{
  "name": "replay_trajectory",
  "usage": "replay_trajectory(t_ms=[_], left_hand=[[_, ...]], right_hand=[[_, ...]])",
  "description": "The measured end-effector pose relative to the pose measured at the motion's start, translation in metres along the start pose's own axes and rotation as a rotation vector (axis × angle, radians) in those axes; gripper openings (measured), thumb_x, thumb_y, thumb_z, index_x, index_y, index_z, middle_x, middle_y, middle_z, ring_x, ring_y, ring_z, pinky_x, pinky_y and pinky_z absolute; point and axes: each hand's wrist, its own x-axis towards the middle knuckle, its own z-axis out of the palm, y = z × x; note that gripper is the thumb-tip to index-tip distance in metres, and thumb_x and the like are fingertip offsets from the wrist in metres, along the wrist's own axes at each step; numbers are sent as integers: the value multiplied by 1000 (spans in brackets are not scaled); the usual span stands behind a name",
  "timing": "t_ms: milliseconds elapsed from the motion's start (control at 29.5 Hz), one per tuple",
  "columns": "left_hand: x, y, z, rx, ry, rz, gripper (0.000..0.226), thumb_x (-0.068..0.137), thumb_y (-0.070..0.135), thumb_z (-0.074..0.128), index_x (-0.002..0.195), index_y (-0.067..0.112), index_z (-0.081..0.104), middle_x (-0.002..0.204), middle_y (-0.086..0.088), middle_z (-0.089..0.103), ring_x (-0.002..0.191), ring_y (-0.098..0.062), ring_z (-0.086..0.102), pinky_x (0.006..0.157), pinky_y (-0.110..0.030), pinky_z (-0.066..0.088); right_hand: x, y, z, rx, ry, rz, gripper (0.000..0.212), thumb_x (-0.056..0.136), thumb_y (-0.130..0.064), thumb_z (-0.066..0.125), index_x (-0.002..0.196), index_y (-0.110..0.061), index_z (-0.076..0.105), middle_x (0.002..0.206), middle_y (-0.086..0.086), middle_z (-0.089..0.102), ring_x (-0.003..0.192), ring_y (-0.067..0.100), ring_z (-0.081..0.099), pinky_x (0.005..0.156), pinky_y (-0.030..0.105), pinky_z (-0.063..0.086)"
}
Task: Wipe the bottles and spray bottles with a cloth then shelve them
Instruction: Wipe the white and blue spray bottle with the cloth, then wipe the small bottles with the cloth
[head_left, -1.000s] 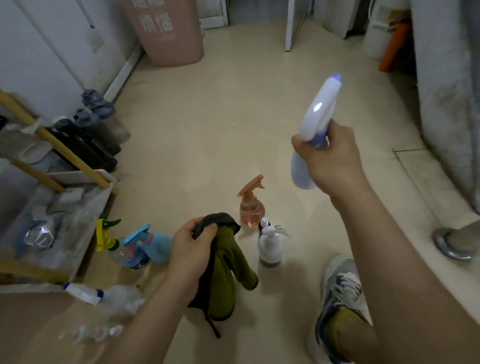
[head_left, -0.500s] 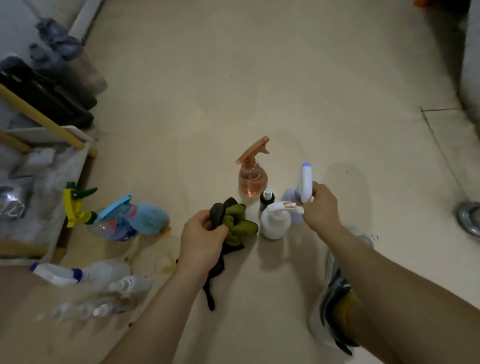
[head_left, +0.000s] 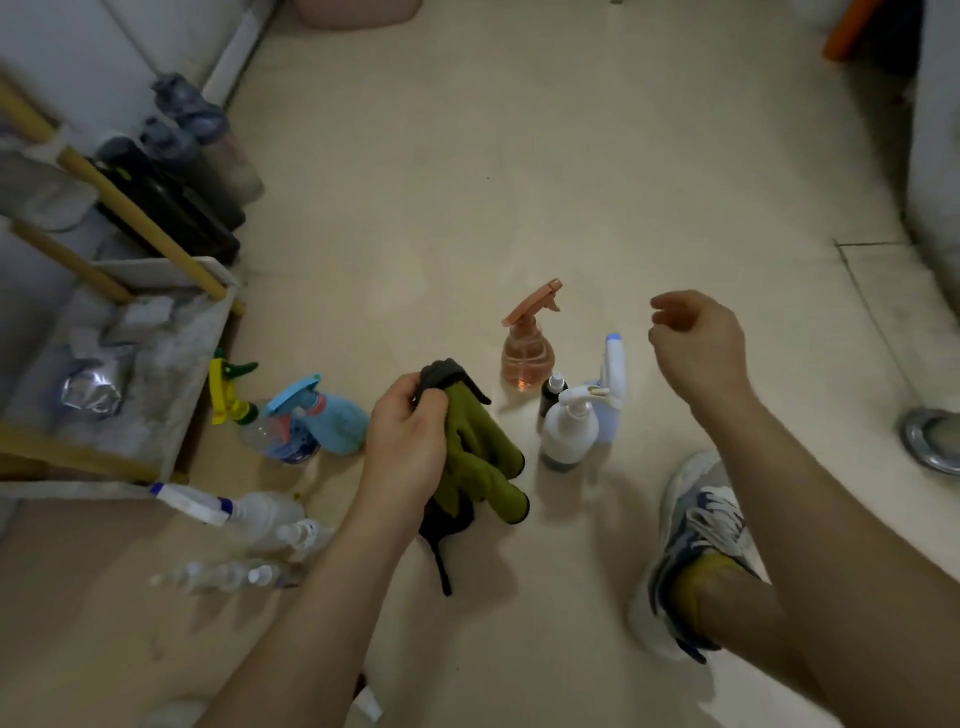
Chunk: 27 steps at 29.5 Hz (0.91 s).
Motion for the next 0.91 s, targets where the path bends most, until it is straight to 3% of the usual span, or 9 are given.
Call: replay_trajectory(t_ms=[102, 169, 237, 339, 407, 542, 678, 813, 915], left_hand=[[-25, 23, -23, -26, -30, 56, 29, 99, 17, 46, 74, 28, 58, 75, 2, 60, 70, -9, 58, 65, -24, 49], [-44, 36, -40, -42, -74, 84, 32, 99, 22, 49, 68, 25, 55, 65, 5, 54, 55, 0, 55, 53, -18, 45], [-61, 47, -55, -32, -133, 140, 37, 100, 25, 48, 64, 18, 56, 55, 5, 54, 49, -2, 53, 49, -21, 42], [-83, 56, -82, -27, -148, 211, 44, 101, 34, 47, 67, 7, 55, 60, -10, 51, 57, -18, 52, 54, -27, 39], [-95, 52, -103, -2, -158, 277, 44, 100, 35, 50, 74, 1, 61, 66, -16, 58, 61, -22, 57, 56, -30, 44], [-110, 17, -138, 330, -48, 456, 9, 94, 31, 63, 89, 24, 63, 75, 9, 64, 68, -7, 59, 59, -26, 47], [-111, -22, -147, 434, 99, 604, 7, 95, 20, 62, 96, 14, 65, 83, 12, 55, 79, 3, 48, 68, -12, 35], [-100, -48, -158, 448, 274, 564, 22, 97, 25, 58, 113, 18, 71, 101, 4, 58, 96, -11, 50, 77, -18, 33], [-90, -61, -162, 184, 243, 385, 21, 98, 21, 53, 109, 29, 69, 97, 5, 70, 86, -10, 64, 78, -28, 51]], right_hand=[[-43, -63, -15, 205, -364, -135, 26, 88, -8, 63, 111, -21, 66, 93, -9, 70, 86, 6, 66, 80, 22, 49], [-78, -88, -12, 191, -738, -181, 37, 90, -24, 68, 125, -29, 60, 114, -9, 68, 104, 3, 64, 92, 25, 50], [-112, -100, -1, 50, -959, -227, 49, 85, -42, 70, 132, -38, 55, 127, -10, 63, 120, 5, 57, 102, 32, 46], [-146, -109, 1, 35, -925, -265, 32, 83, -42, 72, 108, -22, 72, 100, -3, 73, 103, 17, 66, 97, 42, 51], [-160, -117, -17, 121, -865, -218, 20, 82, -30, 76, 90, -12, 74, 85, 3, 73, 90, 22, 68, 84, 36, 54], [-185, -132, -50, 22, -884, -261, 20, 80, -24, 77, 91, -8, 75, 92, 10, 73, 94, 25, 68, 89, 37, 54], [-213, -143, -48, 133, -895, -230, 11, 85, -13, 71, 90, -3, 74, 88, 13, 72, 84, 22, 66, 87, 36, 53], [-242, -130, -15, 457, -896, 96, 12, 87, -13, 68, 94, -4, 72, 82, 8, 69, 82, 21, 65, 70, 32, 53], [-254, -106, 29, 688, -791, 452, 27, 90, -18, 66, 111, 0, 69, 102, 16, 71, 100, 30, 65, 83, 41, 55]])
